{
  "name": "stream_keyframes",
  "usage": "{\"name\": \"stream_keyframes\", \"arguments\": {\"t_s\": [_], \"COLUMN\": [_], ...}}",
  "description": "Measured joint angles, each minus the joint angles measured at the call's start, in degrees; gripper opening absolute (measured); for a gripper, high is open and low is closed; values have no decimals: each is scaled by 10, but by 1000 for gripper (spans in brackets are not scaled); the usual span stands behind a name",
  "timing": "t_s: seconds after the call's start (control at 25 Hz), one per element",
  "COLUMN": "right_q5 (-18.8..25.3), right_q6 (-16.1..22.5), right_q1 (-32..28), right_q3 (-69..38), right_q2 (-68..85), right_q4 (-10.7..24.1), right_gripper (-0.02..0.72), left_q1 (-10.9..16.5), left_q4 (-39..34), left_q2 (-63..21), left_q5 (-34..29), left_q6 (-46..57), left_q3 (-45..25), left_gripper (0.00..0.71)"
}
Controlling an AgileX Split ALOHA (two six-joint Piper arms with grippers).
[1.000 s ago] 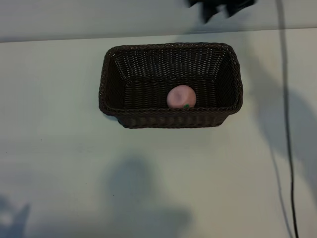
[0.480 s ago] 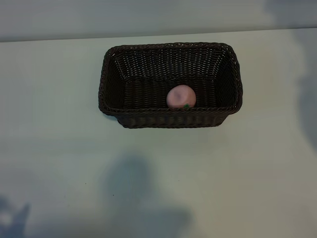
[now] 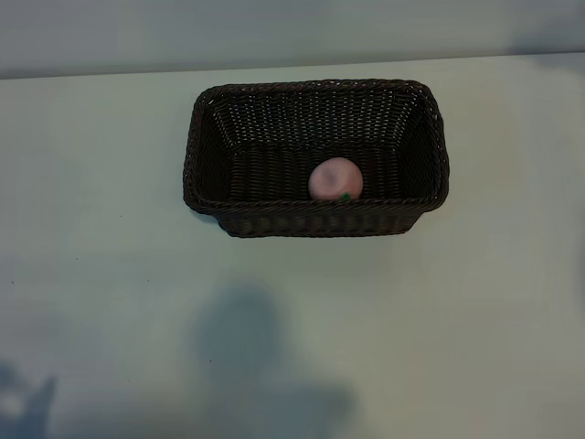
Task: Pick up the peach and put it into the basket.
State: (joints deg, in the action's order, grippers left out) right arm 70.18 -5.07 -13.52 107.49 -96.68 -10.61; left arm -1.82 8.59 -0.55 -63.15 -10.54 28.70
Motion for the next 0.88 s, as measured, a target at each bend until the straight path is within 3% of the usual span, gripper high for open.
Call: {"name": "stream_keyframes", "arguments": {"t_s": [0.28, 0.68, 0.88], "right_q5": [2, 10, 7], "right_q6": [0, -9, -15], "right_q1": [0, 0, 3], "right_q3": [-59, -138, -210], "right_q2": [176, 432, 525], "right_q4": [-42, -40, -20], "right_gripper": [527, 527, 527], "left_q1": [0, 0, 0], "left_q4": [0, 0, 1], "left_q2": [0, 0, 0], "left_q5": [0, 0, 0], "left_q6": [-1, -1, -1], "left_q3": [0, 0, 0], "left_gripper": [590, 590, 590]}}
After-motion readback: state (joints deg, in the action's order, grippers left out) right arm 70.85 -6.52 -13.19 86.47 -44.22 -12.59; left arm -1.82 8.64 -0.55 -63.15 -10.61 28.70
